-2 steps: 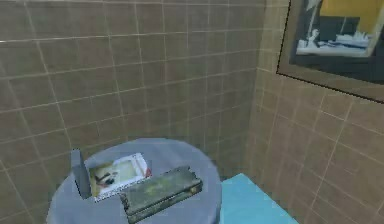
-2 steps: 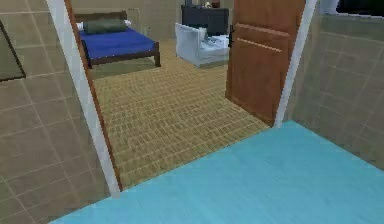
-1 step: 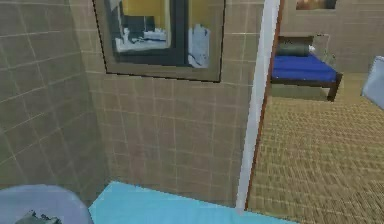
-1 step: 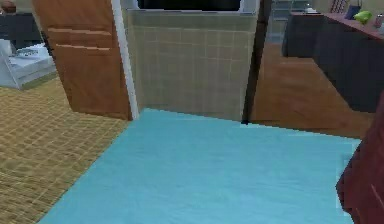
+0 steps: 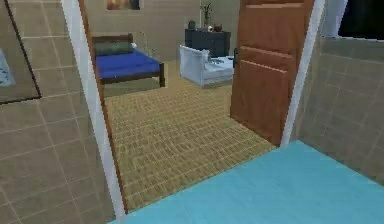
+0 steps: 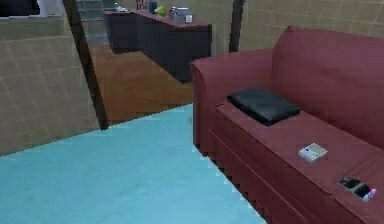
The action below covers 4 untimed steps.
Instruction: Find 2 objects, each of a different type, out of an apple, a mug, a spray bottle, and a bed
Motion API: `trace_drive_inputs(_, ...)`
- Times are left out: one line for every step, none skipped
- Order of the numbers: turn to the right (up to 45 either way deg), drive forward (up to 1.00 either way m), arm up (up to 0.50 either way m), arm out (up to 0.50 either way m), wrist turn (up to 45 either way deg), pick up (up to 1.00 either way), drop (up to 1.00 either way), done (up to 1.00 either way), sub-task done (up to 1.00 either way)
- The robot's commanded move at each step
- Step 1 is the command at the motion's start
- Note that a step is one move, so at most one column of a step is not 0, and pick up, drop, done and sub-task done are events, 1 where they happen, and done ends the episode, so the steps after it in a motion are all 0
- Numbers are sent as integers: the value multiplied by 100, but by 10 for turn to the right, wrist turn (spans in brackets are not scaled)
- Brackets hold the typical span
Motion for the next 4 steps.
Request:
trace_drive_inputs(450, 0, 0, 0, 0, 0, 0, 0, 0)
trace_drive_inputs(300, 0, 0, 0, 0, 0, 0, 0, 0)
trace_drive_inputs(0, 100, 0, 0, 0, 0, 0, 0, 0)
trace_drive_inputs(0, 70, 0, 0, 0, 0, 0, 0, 0)
